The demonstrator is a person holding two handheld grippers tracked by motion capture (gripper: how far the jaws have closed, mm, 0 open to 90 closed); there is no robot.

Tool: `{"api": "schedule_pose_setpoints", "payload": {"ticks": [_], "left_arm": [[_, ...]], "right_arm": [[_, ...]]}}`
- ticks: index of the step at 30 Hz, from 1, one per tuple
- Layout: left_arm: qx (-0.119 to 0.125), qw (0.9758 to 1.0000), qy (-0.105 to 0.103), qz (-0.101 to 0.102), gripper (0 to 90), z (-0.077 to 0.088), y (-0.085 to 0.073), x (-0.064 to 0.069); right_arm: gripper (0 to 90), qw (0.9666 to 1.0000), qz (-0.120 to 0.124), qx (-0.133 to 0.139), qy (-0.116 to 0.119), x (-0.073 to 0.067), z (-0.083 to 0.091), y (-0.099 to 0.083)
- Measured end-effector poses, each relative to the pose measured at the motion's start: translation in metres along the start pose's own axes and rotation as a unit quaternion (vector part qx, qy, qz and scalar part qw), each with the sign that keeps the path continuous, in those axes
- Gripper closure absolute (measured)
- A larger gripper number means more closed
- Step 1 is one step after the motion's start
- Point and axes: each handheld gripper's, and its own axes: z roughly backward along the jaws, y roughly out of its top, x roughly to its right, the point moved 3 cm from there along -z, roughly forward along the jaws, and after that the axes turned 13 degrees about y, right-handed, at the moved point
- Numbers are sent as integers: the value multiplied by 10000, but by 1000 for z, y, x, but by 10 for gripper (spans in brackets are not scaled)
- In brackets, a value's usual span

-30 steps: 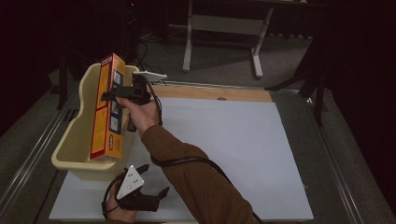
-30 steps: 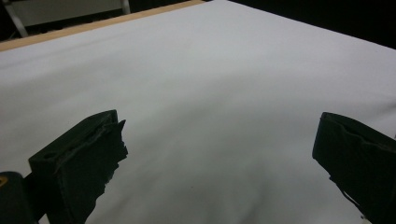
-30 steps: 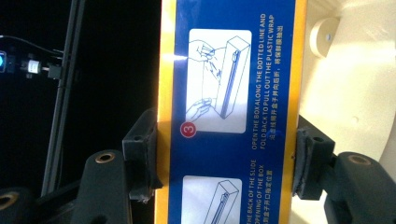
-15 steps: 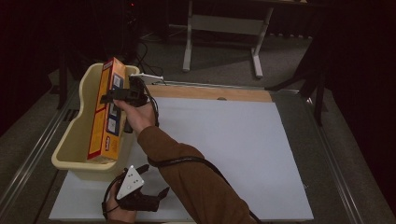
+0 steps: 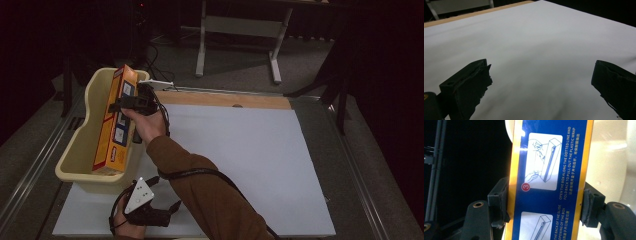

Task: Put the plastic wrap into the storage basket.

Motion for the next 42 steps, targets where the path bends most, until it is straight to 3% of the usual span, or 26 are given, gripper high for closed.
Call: {"api": "schedule_pose_setpoints", "payload": {"ticks": [9,11,14,18,29,39,40,42], "left_arm": [[-16,10000,20,-22,18,0,0,-1],[-16,10000,25,-20,18,0,0,-1],[-19,10000,36,-22,18,0,0,-1],[-25,10000,40,-28,18,0,0,-1],[-26,10000,63,-38,18,-1,0,-2],[-42,10000,65,-60,18,-1,0,-2],[-39,9999,79,-59,18,-1,0,-2],[-40,9999,85,-55,18,-1,0,-2]], "right_arm": [[335,9991,129,-2,-399,9,0,-1],[376,9995,162,121,-260,7,5,0],[394,9975,594,-53,-367,-5,9,-1],[404,9969,677,-170,-353,-8,15,-1],[406,9961,791,-274,-261,8,35,-2],[396,9914,1193,-360,-400,15,57,-5],[392,9888,1363,-396,-467,16,62,-7],[388,9869,1468,-452,-489,18,67,-9]]}}
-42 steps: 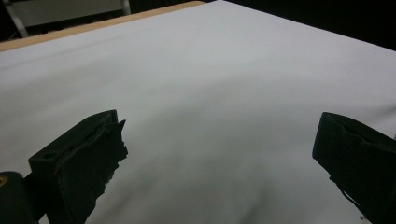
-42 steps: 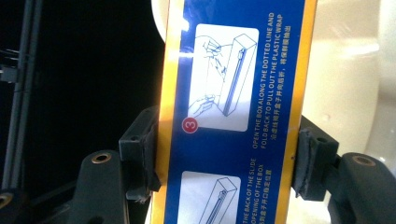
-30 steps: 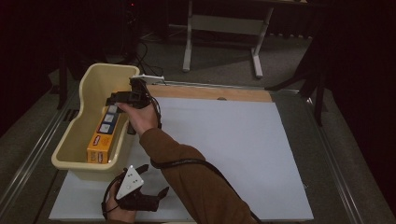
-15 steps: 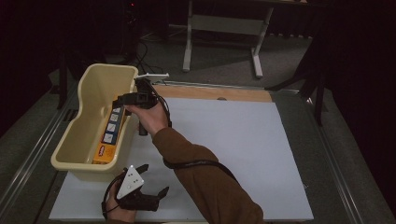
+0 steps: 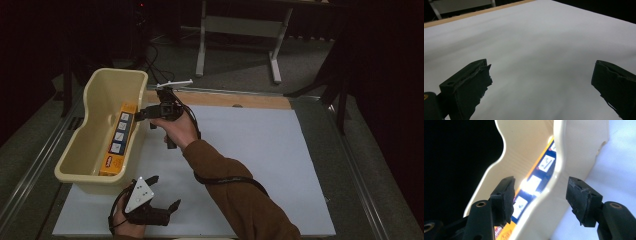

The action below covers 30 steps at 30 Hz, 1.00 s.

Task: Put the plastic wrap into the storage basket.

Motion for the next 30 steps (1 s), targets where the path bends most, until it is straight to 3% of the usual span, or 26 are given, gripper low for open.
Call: {"api": "schedule_pose_setpoints", "payload": {"ticks": [12,15,22,25,27,30], "left_arm": [[-12,10000,-26,-19,18,-1,1,1],[-19,10000,-33,-33,18,-1,1,1],[-27,10000,-17,-28,18,-2,1,1],[-30,10000,-7,-21,18,-2,1,0],[-33,10000,2,-25,18,-2,1,0],[-34,10000,3,-24,18,-2,1,0]], "right_arm": [[369,9968,739,-96,-295,14,39,-25],[368,9963,801,-69,-318,18,48,-28],[366,9914,1205,7,-517,31,79,-48],[365,9907,1254,47,-526,35,90,-56],[363,9882,1410,84,-590,38,98,-63],[363,9873,1463,83,-611,39,100,-66]]}}
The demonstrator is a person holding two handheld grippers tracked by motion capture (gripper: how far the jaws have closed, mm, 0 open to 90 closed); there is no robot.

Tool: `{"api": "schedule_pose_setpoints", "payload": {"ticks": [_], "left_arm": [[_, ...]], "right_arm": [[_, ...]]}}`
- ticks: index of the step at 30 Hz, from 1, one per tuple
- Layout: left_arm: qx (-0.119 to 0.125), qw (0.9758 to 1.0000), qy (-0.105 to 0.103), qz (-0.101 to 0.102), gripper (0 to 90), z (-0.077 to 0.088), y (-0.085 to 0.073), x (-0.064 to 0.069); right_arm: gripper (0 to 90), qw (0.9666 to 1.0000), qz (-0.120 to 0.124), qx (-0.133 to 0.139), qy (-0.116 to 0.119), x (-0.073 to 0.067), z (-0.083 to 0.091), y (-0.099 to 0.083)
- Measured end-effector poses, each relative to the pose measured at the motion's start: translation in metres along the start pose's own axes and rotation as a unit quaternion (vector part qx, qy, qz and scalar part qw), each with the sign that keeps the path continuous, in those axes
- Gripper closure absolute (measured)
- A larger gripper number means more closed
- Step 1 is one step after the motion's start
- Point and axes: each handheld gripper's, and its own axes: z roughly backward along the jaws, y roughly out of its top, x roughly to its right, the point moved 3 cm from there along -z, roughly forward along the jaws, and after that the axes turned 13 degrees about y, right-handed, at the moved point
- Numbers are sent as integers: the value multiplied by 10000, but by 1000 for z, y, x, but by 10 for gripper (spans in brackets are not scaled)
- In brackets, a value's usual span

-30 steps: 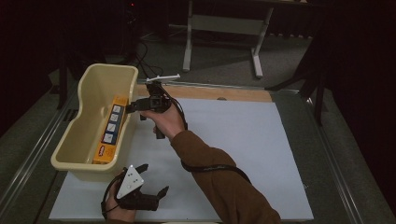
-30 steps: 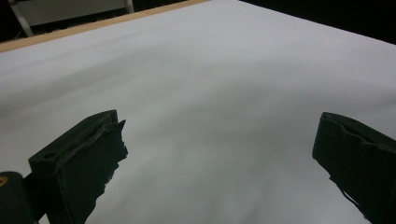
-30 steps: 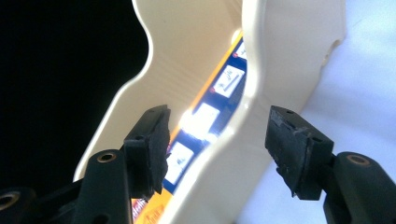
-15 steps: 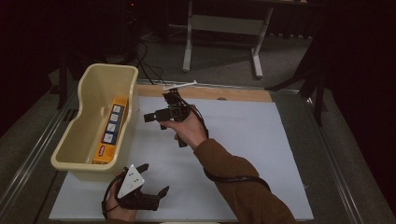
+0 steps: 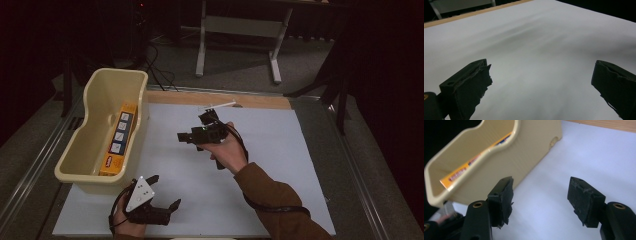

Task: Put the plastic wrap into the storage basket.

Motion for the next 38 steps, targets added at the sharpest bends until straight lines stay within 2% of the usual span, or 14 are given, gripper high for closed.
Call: {"api": "schedule_pose_setpoints", "payload": {"ticks": [1,7,11,13,14,19,20,21,23,25,28,30,34,38], "left_arm": [[-1,10000,0,6,18,0,0,0],[8,10000,28,13,18,1,0,-1],[1,10000,35,11,18,1,0,-2],[2,10000,37,12,18,1,0,-2],[-2,10000,35,8,18,1,0,-2],[2,10000,61,33,18,1,0,-3],[2,10000,61,33,18,1,0,-3],[-2,10000,66,36,18,1,0,-4],[-1,10000,69,38,18,1,-1,-4],[-8,10000,73,41,18,1,-1,-4],[-13,10000,78,46,18,0,-1,-4],[-32,10000,82,41,18,-1,-1,-4],[-63,9999,105,1,18,-2,-1,-3],[-92,9999,129,-9,18,-5,-2,-3]], "right_arm": [[362,9997,212,-18,-120,3,10,-14],[356,9972,670,36,-325,8,29,-41],[357,9961,816,62,-337,11,35,-49],[357,9940,1051,64,-307,16,49,-65],[357,9940,1051,64,-307,16,49,-65],[334,9869,1531,289,-427,28,76,-87],[334,9869,1531,289,-427,28,76,-87],[316,9832,1711,311,-559,33,86,-97],[307,9786,1909,328,-693,40,97,-108],[296,9768,1973,398,-736,48,109,-120],[296,9780,1882,529,-732,57,120,-133],[296,9794,1736,685,-772,72,135,-158],[294,9799,1675,596,-907,84,149,-182],[273,9804,1562,657,-1000,93,162,-195]]}}
